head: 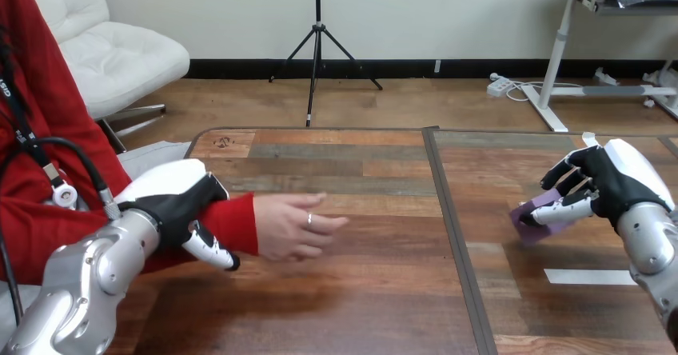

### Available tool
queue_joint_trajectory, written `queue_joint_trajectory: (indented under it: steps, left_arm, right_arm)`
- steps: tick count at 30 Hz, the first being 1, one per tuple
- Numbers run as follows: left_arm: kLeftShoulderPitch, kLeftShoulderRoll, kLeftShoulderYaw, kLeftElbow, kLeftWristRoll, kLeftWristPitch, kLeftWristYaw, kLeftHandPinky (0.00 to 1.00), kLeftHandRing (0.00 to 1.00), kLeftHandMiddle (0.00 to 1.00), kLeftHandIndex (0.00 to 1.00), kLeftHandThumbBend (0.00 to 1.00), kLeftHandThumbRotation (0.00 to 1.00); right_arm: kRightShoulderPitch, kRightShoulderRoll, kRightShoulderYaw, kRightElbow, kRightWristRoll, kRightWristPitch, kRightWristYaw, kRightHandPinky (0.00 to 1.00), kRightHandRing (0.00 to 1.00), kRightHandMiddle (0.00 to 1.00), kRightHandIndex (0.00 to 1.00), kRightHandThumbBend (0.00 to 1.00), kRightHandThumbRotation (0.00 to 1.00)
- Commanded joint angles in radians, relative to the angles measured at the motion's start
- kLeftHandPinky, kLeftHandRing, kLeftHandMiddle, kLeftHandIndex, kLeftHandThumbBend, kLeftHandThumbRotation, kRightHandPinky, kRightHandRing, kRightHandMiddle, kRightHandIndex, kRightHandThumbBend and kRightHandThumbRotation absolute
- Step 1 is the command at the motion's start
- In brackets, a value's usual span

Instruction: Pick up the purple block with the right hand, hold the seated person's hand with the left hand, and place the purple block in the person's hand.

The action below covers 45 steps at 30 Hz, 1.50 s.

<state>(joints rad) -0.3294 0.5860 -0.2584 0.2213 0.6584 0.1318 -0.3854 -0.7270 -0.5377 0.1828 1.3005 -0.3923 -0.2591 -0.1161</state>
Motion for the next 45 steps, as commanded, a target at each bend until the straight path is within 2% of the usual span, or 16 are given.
queue_joint_trajectory:
  steps: [1, 12, 25, 30, 45]
  left_arm:
    - [-0.097, -0.007, 0.074, -0.153, -0.028, -0.035, 0.077, 0.16, 0.22, 0.31, 0.34, 0.63, 0.0]
    - [-0.111, -0.024, 0.095, -0.183, -0.049, -0.066, 0.135, 0.14, 0.21, 0.29, 0.33, 0.66, 0.0]
    - [-0.138, -0.036, 0.112, -0.209, -0.075, -0.069, 0.145, 0.13, 0.19, 0.27, 0.32, 0.64, 0.0]
    - [-0.153, -0.039, 0.118, -0.195, -0.097, -0.109, 0.164, 0.13, 0.19, 0.27, 0.32, 0.66, 0.0]
    - [-0.183, -0.06, 0.108, -0.186, -0.11, -0.111, 0.159, 0.13, 0.19, 0.27, 0.33, 0.69, 0.0]
  right_arm:
    - [-0.082, 0.021, -0.013, -0.049, 0.013, -0.008, -0.018, 0.45, 0.47, 0.51, 0.51, 0.77, 0.0]
    - [-0.095, 0.031, -0.021, -0.052, 0.019, -0.012, -0.023, 0.44, 0.47, 0.51, 0.51, 0.77, 0.0]
    - [-0.108, 0.041, -0.028, -0.055, 0.027, -0.01, -0.017, 0.43, 0.47, 0.5, 0.5, 0.79, 0.0]
    - [-0.113, 0.046, -0.025, -0.061, 0.023, -0.016, -0.025, 0.44, 0.46, 0.49, 0.5, 0.8, 0.0]
    - [-0.128, 0.066, -0.023, -0.087, 0.024, -0.028, -0.029, 0.43, 0.45, 0.49, 0.5, 0.79, 0.0]
